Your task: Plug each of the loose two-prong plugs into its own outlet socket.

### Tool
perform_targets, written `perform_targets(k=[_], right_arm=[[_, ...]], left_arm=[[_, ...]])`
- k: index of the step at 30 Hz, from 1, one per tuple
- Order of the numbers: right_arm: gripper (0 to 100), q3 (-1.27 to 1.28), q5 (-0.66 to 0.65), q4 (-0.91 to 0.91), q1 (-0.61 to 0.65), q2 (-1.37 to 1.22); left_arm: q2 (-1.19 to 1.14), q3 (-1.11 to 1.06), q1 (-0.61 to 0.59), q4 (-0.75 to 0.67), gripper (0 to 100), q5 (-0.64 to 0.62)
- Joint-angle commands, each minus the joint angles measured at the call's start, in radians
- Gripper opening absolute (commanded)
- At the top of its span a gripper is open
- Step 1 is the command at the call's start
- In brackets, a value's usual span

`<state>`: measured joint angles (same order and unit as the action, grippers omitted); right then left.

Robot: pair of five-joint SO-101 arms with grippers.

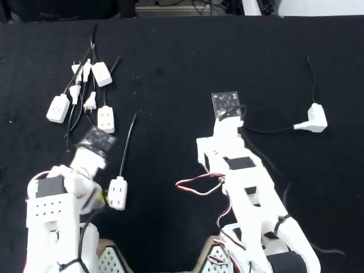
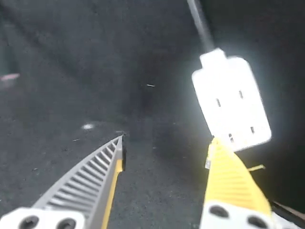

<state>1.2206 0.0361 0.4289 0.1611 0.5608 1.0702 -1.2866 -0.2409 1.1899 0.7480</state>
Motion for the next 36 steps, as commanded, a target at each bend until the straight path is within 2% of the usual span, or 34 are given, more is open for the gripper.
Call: perform_targets(k=[1, 8, 12, 18, 25, 29, 36], right_arm=[[5.3, -0.058, 0.006, 0.005, 0.009, 0.033], [5.3, -0.058, 0.006, 0.005, 0.009, 0.033], [5.3, -0.056, 0.006, 0.005, 0.009, 0.033], [5.3, -0.056, 0.006, 0.005, 0.009, 0.033], [5.3, -0.056, 0.006, 0.005, 0.009, 0.033], [5.3, -0.056, 0.006, 0.005, 0.011, 0.033], [5.3, -0.056, 0.006, 0.005, 0.011, 0.033]], left_arm=[[0.003, -0.031, 0.097, -0.008, 28, -0.002], [0.003, 0.035, 0.298, -0.009, 28, -0.282], [0.003, 0.025, 0.380, -0.038, 29, -0.373], [0.003, 0.035, 0.374, -0.049, 29, -0.404], [-0.005, 0.182, 0.162, -0.064, 29, -0.410], [-0.009, 0.186, 0.154, -0.173, 29, -0.493], [-0.103, 0.065, 0.226, -0.540, 29, -0.680]])
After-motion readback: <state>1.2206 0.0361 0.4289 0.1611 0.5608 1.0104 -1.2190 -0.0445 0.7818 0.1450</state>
